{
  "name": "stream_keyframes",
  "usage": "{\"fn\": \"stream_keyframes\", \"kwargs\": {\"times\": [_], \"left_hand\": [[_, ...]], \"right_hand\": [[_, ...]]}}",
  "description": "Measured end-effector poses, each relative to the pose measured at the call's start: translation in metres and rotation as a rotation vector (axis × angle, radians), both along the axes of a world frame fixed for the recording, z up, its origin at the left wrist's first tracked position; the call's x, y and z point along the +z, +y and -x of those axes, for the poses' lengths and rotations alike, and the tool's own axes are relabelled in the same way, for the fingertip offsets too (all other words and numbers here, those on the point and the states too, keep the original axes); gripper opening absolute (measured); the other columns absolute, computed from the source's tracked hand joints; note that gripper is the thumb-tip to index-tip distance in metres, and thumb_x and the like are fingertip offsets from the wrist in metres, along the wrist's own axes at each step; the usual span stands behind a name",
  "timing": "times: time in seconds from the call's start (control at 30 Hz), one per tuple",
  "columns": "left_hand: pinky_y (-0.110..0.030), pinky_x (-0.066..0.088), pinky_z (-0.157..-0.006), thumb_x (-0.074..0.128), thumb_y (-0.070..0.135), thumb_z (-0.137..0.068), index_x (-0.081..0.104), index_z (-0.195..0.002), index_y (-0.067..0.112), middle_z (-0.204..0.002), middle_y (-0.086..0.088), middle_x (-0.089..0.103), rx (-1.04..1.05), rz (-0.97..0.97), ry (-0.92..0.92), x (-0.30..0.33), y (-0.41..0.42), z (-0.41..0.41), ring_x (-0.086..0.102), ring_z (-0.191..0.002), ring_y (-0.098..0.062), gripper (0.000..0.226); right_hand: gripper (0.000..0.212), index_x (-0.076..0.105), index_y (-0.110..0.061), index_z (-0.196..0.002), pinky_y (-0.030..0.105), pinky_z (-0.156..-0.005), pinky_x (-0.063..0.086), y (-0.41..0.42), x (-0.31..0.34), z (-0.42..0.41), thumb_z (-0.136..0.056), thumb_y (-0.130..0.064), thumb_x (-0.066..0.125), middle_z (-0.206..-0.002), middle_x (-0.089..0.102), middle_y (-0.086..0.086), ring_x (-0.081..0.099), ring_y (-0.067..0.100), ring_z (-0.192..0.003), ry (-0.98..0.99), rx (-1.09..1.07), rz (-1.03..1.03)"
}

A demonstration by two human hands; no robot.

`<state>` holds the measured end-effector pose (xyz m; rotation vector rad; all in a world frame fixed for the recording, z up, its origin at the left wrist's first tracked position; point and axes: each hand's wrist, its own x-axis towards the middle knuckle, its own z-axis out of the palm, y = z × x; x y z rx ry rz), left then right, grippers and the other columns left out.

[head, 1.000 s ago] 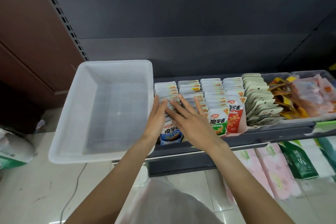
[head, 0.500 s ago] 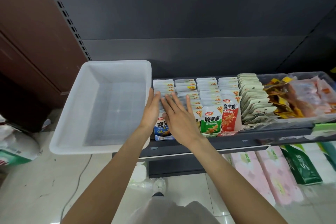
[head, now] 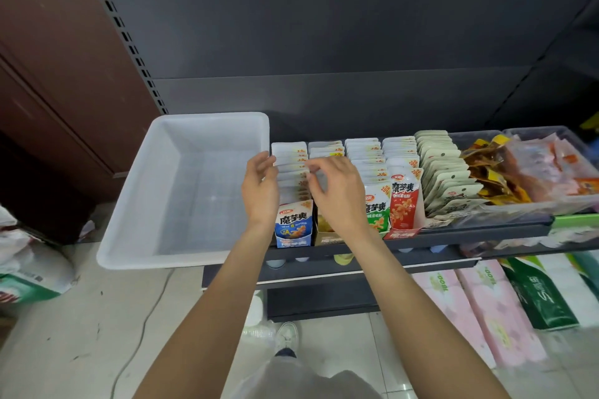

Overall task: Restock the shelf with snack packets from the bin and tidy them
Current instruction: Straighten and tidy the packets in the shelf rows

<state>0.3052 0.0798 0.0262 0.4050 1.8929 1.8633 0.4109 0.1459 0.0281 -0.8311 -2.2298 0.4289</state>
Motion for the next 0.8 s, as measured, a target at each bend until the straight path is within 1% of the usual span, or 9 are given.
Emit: {"fn": "stream_keyframes", "kwargs": {"times": [0.1, 0.2, 0.23, 0.33, 0.43, 0.53, 0.6, 0.7, 0.8], "left_hand": [[-0.016, 0.049, -0.078, 0.041, 0.015, -0.098, 0.045, -0.133, 0.020, -0.125, 0.005, 0.054, -0.084, 0.008, -0.093, -0.005, -0.017, -0.011, 0.058, -0.106, -0.011, 0.036], [-0.032, 0.053, -0.088, 0.035, 0.021, -0.100, 0.041, -0.137, 0.025, -0.125, 0.002, 0.057, -0.231, 0.015, -0.147, -0.008, -0.026, -0.027, 0.060, -0.108, -0.017, 0.038], [-0.034, 0.053, -0.089, 0.035, 0.021, -0.100, 0.042, -0.135, 0.025, -0.124, 0.000, 0.059, -0.256, 0.003, -0.153, -0.008, -0.025, -0.031, 0.061, -0.108, -0.019, 0.037], [-0.031, 0.053, -0.089, 0.033, 0.021, -0.100, 0.041, -0.136, 0.025, -0.128, -0.003, 0.058, -0.307, -0.018, -0.167, -0.012, -0.017, -0.031, 0.060, -0.110, -0.019, 0.037], [-0.043, 0.045, -0.101, 0.032, 0.019, -0.100, 0.037, -0.140, 0.025, -0.132, -0.003, 0.054, -0.346, 0.001, -0.135, -0.016, -0.013, -0.026, 0.056, -0.116, -0.020, 0.040], [-0.049, 0.041, -0.104, 0.034, 0.020, -0.098, 0.035, -0.141, 0.027, -0.134, -0.002, 0.053, -0.363, 0.015, -0.106, -0.020, -0.014, -0.024, 0.055, -0.119, -0.022, 0.043], [-0.049, 0.041, -0.104, 0.035, 0.023, -0.097, 0.034, -0.141, 0.030, -0.136, 0.000, 0.052, -0.362, 0.020, -0.092, -0.020, -0.017, -0.025, 0.054, -0.120, -0.022, 0.044], [-0.046, 0.040, -0.105, 0.033, 0.021, -0.100, 0.035, -0.134, 0.038, -0.137, 0.004, 0.050, -0.343, 0.023, -0.078, -0.020, -0.018, -0.027, 0.053, -0.121, -0.018, 0.038], [-0.047, 0.039, -0.106, 0.037, 0.032, -0.096, 0.032, -0.139, 0.035, -0.138, 0.004, 0.048, -0.330, 0.040, -0.070, -0.017, -0.018, -0.028, 0.051, -0.122, -0.018, 0.043]], "right_hand": [[0.027, 0.067, -0.016, -0.113, 0.043, -0.104, 0.035, -0.003, -0.018, -0.014, -0.087, -0.013, 0.059, -0.119, 0.064, 0.001, 0.045, 0.025, -0.123, -0.222, 0.087, -0.036], [0.038, 0.060, -0.014, -0.126, 0.049, -0.113, 0.020, -0.011, -0.033, -0.020, -0.089, -0.015, 0.060, -0.138, 0.051, 0.003, 0.031, 0.030, -0.137, -0.350, 0.096, -0.120], [0.040, 0.057, -0.013, -0.129, 0.051, -0.114, 0.017, -0.014, -0.036, -0.020, -0.089, -0.016, 0.059, -0.141, 0.048, 0.003, 0.028, 0.031, -0.139, -0.365, 0.083, -0.128], [0.044, 0.054, -0.012, -0.132, 0.053, -0.114, 0.015, -0.019, -0.040, -0.020, -0.089, -0.015, 0.059, -0.143, 0.046, 0.004, 0.024, 0.031, -0.142, -0.365, 0.045, -0.123], [0.046, 0.053, -0.011, -0.133, 0.053, -0.114, 0.014, -0.020, -0.042, -0.021, -0.087, -0.014, 0.060, -0.143, 0.046, 0.004, 0.023, 0.031, -0.142, -0.367, 0.036, -0.116], [0.047, 0.051, -0.010, -0.134, 0.052, -0.114, 0.011, -0.018, -0.043, -0.018, -0.088, -0.015, 0.061, -0.143, 0.046, 0.005, 0.022, 0.031, -0.142, -0.365, 0.041, -0.092], [0.048, 0.050, -0.009, -0.135, 0.051, -0.114, 0.010, -0.018, -0.044, -0.017, -0.089, -0.017, 0.060, -0.143, 0.046, 0.005, 0.022, 0.030, -0.143, -0.360, 0.047, -0.075], [0.049, 0.047, -0.007, -0.137, 0.048, -0.114, 0.005, -0.018, -0.043, -0.016, -0.091, -0.020, 0.058, -0.145, 0.044, 0.006, 0.019, 0.029, -0.143, -0.352, 0.058, -0.058], [0.047, 0.045, -0.007, -0.138, 0.043, -0.115, -0.001, -0.017, -0.039, -0.014, -0.094, -0.021, 0.054, -0.146, 0.042, 0.006, 0.016, 0.027, -0.145, -0.333, 0.077, -0.034]]}}
